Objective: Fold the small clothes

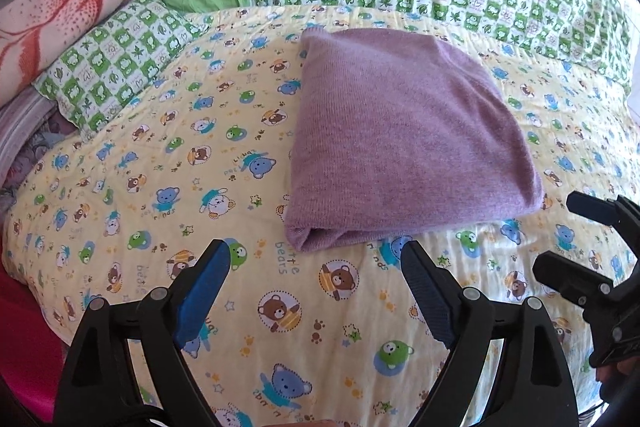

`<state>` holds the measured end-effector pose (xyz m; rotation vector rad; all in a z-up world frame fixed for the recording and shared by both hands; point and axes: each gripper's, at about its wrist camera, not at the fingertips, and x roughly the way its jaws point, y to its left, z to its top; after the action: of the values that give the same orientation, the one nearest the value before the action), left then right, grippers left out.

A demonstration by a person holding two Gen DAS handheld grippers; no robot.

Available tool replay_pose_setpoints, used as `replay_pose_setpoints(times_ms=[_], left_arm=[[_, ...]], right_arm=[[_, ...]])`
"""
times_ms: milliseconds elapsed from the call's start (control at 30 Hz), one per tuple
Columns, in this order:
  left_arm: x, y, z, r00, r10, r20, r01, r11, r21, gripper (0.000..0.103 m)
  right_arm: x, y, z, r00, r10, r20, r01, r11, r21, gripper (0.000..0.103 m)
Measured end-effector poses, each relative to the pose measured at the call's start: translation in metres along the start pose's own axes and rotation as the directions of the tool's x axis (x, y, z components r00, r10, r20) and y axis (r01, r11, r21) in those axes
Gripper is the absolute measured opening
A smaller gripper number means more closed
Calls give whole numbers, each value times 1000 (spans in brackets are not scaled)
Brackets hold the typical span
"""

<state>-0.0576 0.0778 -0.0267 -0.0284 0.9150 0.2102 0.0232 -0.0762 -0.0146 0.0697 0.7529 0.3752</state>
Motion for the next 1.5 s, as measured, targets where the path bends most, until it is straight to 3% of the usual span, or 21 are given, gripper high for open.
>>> replay_pose_setpoints(times_ms=[967,1500], left_arm=[[12,-8,18,1000,-4,12,4,1000,-4,92],[5,-13,11,1000,-2,29,2,1000,12,93]], right_arm=[[22,-9,8,1000,-21,-21,22,998,55,102],[17,-18,8,998,-55,1,55,994,98,102]])
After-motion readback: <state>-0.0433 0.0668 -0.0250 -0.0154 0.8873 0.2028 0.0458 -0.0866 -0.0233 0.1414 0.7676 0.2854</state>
